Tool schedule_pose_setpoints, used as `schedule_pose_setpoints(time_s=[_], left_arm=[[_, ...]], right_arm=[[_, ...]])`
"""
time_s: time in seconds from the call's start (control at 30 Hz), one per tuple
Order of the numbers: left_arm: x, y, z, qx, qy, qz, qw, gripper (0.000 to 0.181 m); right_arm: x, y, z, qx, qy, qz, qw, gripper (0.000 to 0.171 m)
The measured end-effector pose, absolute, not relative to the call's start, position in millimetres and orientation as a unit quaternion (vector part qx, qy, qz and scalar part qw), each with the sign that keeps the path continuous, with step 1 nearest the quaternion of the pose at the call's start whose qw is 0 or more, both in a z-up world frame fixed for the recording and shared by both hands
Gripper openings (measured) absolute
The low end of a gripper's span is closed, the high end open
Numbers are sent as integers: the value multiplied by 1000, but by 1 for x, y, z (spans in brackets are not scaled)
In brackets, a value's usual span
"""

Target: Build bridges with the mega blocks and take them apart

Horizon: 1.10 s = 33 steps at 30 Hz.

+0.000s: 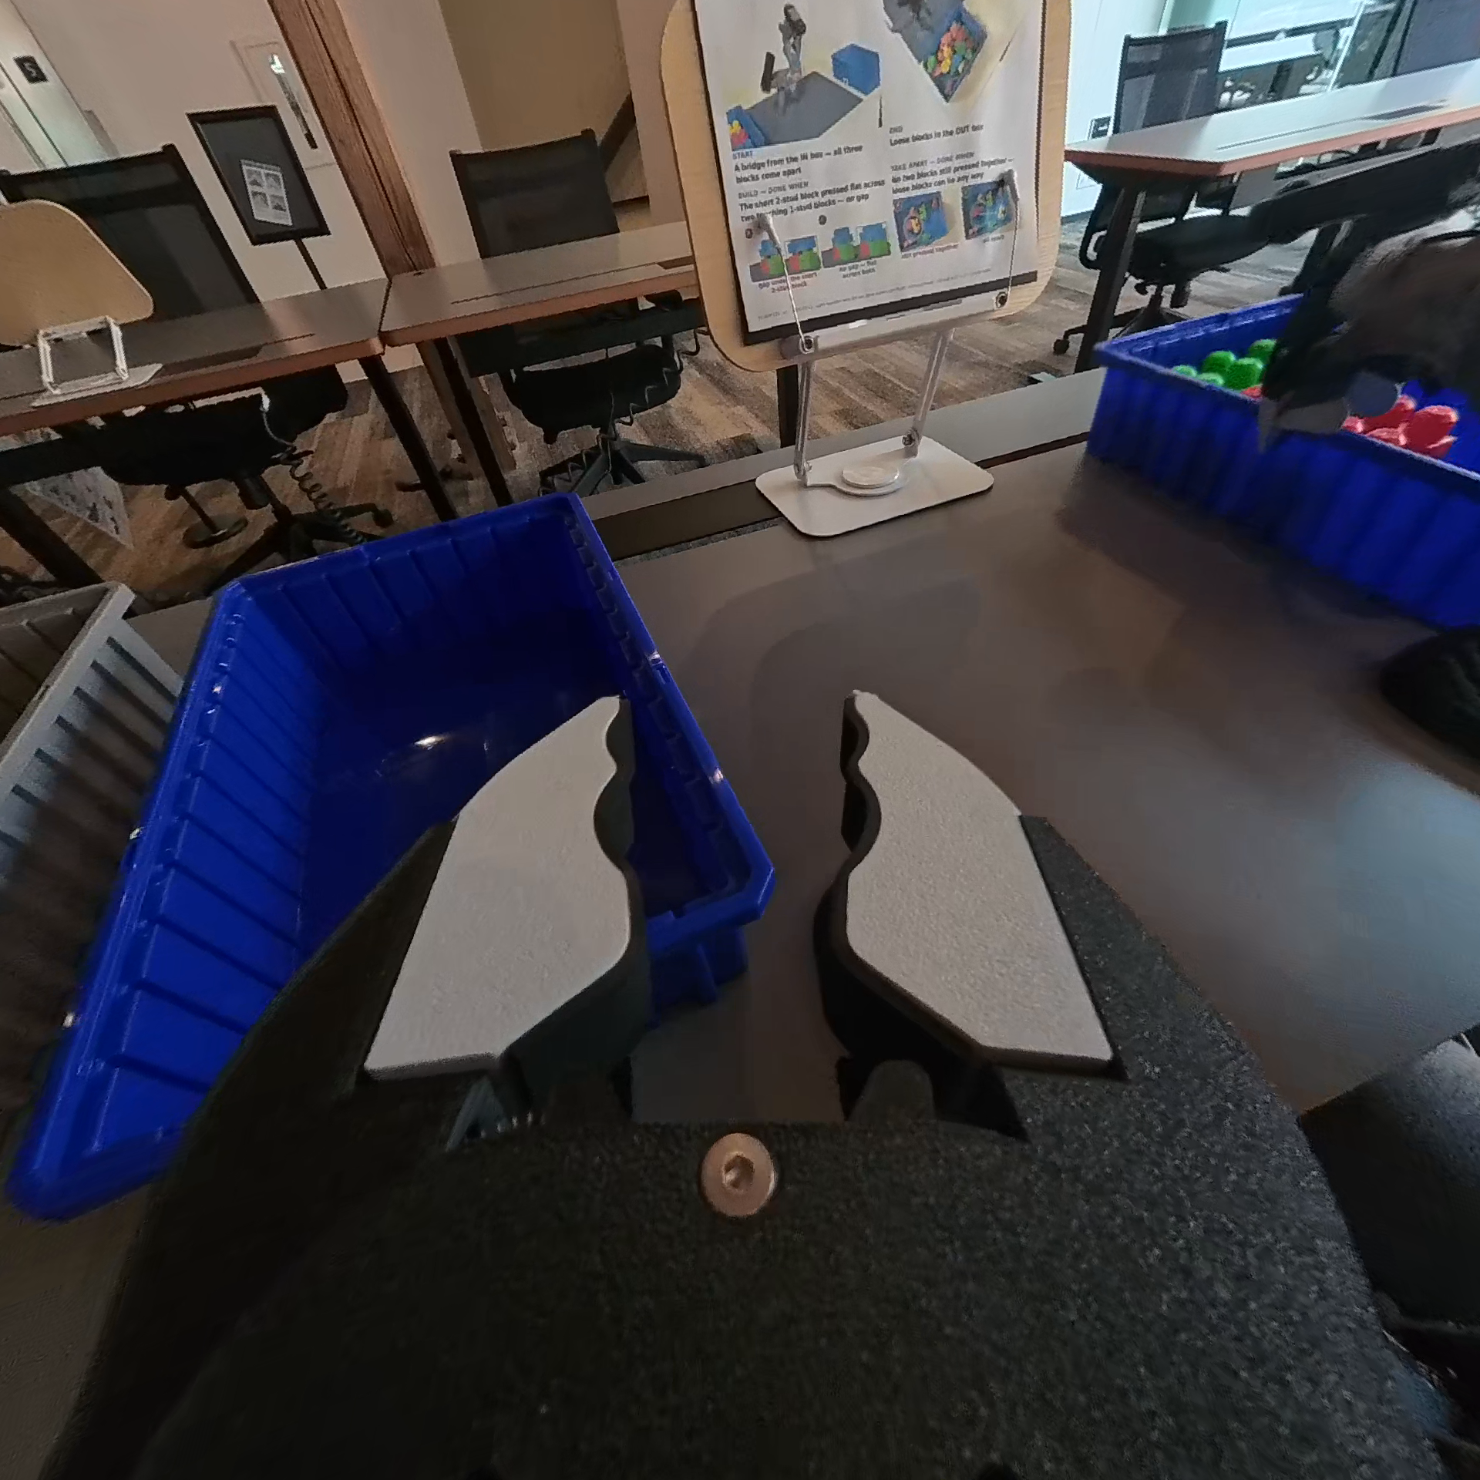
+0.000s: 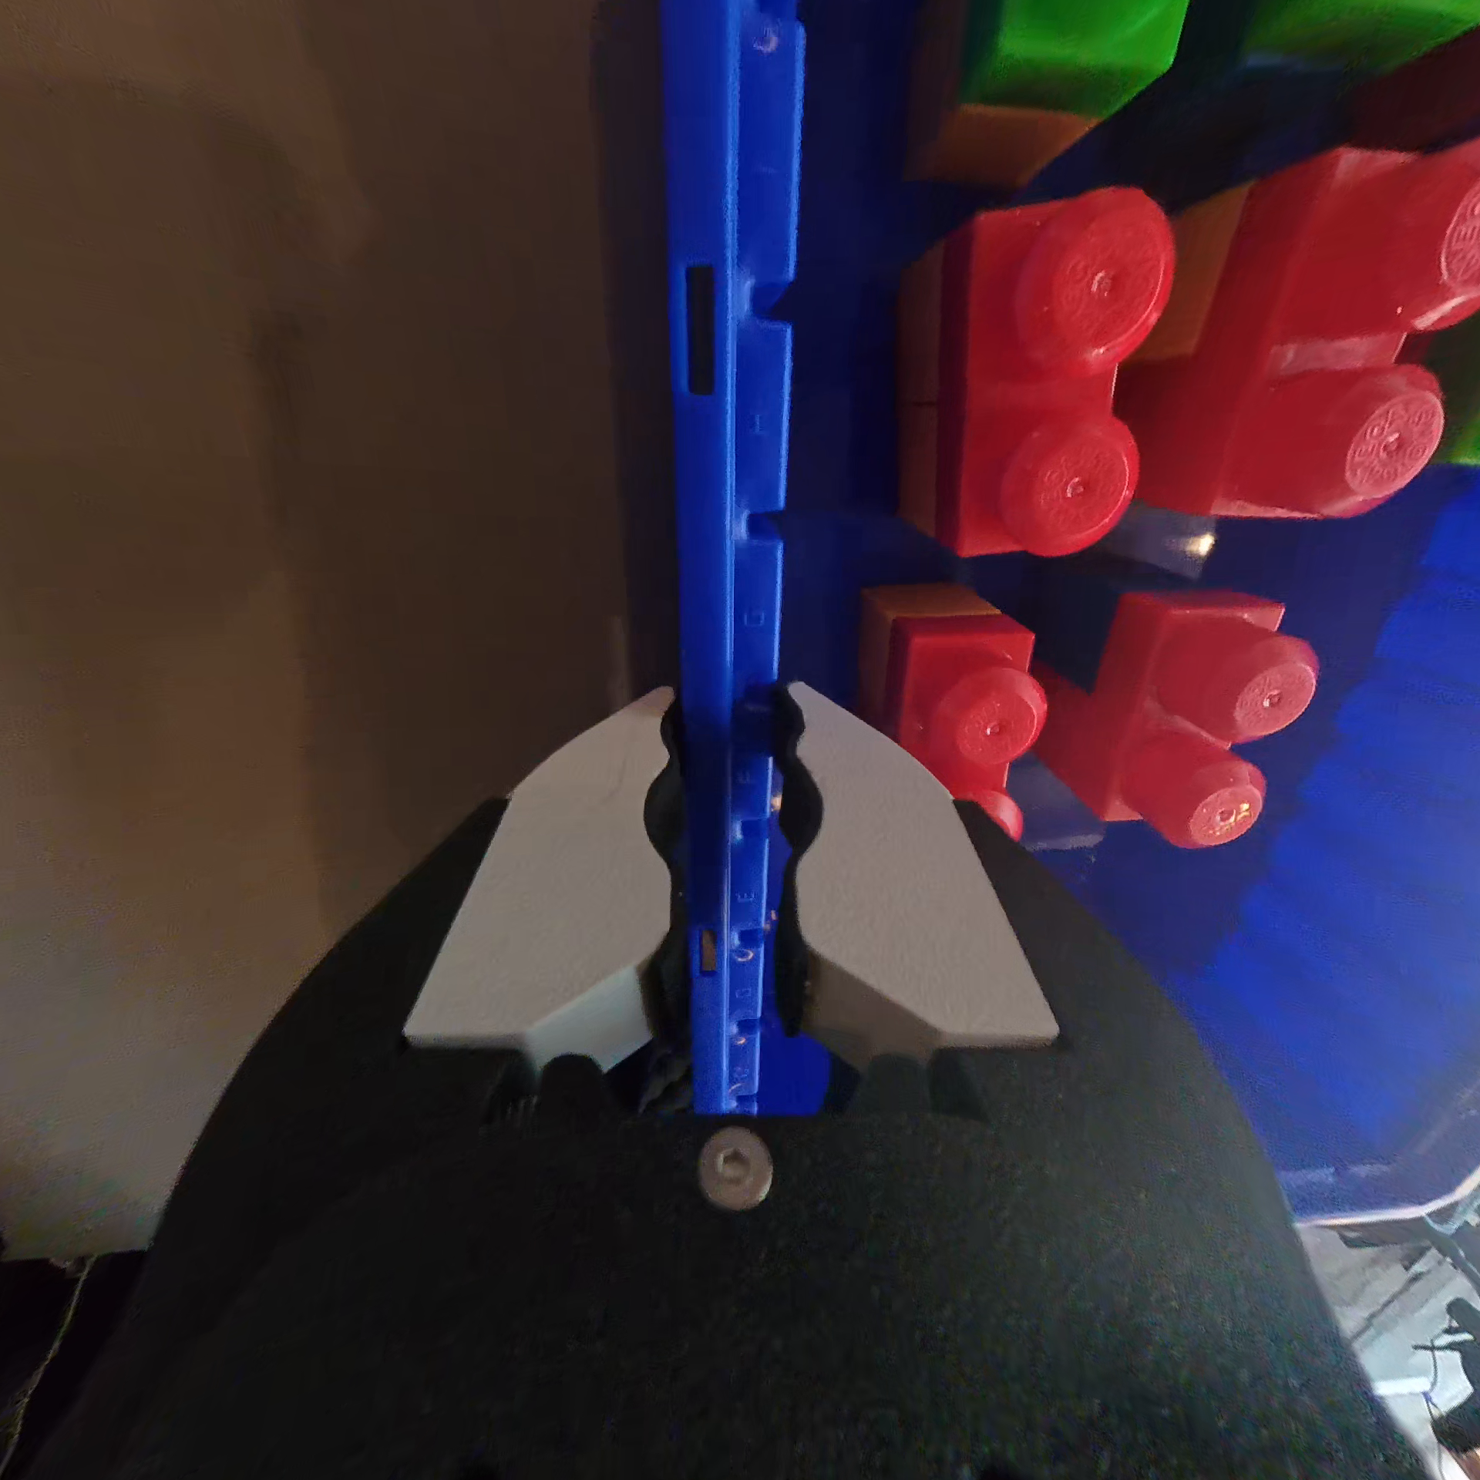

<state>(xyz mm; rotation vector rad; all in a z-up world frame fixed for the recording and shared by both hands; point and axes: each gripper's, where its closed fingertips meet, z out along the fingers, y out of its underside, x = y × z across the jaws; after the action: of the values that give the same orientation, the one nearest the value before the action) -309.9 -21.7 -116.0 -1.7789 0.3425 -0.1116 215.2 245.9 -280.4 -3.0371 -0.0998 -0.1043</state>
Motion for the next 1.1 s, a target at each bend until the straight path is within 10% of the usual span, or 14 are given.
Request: schedule_pose_setpoints(time_s=[0.37,0.63,0.8,0.97,1.1], left_arm=[[-310,-30,-107,-752,155,-71,637,49],[-303,-21,-117,-763,158,-74,622,49],[-288,-8,-117,-763,145,-72,627,56],[-256,13,-102,-741,116,-108,653,101],[-189,36,-93,-729,135,-201,640,86]], right_arm=[[170,244,-280,-995,-62,-44,60,20],[168,241,-237,-979,-124,15,162,72],[201,230,-198,-967,-142,49,205,70],[248,221,-176,-961,-151,55,223,68],[292,220,-166,-960,-144,47,234,68]])
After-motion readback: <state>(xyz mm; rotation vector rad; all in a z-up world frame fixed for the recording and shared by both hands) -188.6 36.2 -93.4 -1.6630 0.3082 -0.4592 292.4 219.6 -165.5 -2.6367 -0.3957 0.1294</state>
